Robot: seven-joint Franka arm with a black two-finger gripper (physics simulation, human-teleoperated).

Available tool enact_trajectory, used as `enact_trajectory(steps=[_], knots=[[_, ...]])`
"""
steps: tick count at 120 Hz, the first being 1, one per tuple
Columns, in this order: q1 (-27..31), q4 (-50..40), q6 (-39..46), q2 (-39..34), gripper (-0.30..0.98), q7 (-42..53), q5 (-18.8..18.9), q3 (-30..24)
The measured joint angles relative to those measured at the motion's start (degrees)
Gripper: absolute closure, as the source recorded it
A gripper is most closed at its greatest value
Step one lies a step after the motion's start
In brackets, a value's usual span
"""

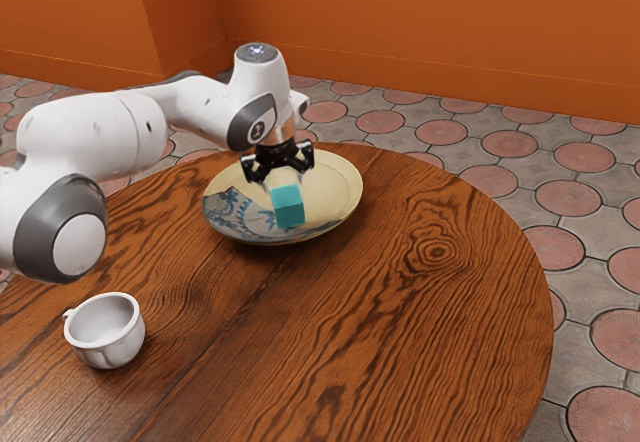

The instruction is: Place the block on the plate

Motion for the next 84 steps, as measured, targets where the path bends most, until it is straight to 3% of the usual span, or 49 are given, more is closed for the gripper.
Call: enact_trajectory(steps=[16,30,47,84], knots=[[-0.09,-2.79,-0.20,-3.17,0.10,2.73,-0.72,-0.19],[-1.69,-8.94,-1.94,-11.78,0.06,4.66,-4.92,-1.18],[-3.72,-10.18,-9.28,-20.59,0.03,7.93,-6.52,-1.42],[-4.79,-23.94,-18.55,-35.81,0.01,17.89,-3.54,-1.35]])
